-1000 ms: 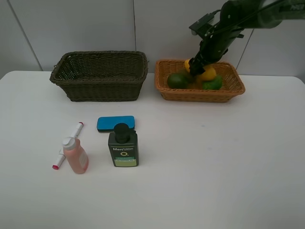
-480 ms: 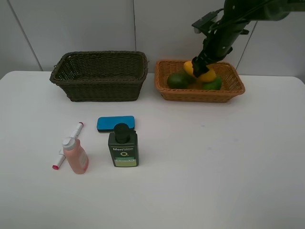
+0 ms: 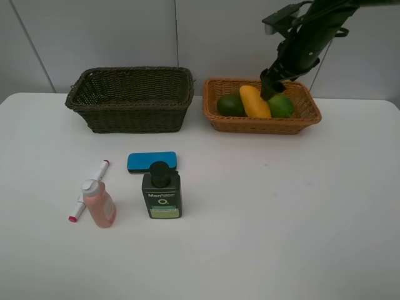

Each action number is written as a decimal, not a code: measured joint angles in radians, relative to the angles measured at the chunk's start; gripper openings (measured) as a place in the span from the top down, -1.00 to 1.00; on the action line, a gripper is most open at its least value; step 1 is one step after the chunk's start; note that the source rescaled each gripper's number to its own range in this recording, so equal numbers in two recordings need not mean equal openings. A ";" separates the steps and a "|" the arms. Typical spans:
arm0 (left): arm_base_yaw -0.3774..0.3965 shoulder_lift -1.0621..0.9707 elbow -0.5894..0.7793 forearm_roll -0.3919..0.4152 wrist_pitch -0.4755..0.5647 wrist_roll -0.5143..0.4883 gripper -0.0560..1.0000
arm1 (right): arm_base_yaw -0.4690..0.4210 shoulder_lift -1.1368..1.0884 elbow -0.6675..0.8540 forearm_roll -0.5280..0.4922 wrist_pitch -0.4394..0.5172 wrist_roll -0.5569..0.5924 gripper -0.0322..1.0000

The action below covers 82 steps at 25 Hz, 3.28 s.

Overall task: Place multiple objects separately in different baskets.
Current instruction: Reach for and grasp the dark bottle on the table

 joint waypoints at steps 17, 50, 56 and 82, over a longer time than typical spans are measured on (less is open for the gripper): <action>0.000 0.000 0.000 0.000 0.000 0.000 -1.00 | 0.000 -0.657 0.583 0.102 -0.059 0.009 -0.99; 0.000 0.000 0.000 0.000 0.000 0.000 -1.00 | 0.000 -1.634 1.026 -0.052 0.271 0.418 -0.99; 0.000 0.000 0.000 0.000 0.000 0.000 -1.00 | 0.000 -1.757 1.029 -0.065 0.274 0.443 -0.99; 0.000 0.000 0.000 0.000 0.000 0.000 -1.00 | -0.212 -1.950 1.029 -0.038 0.281 0.458 -0.99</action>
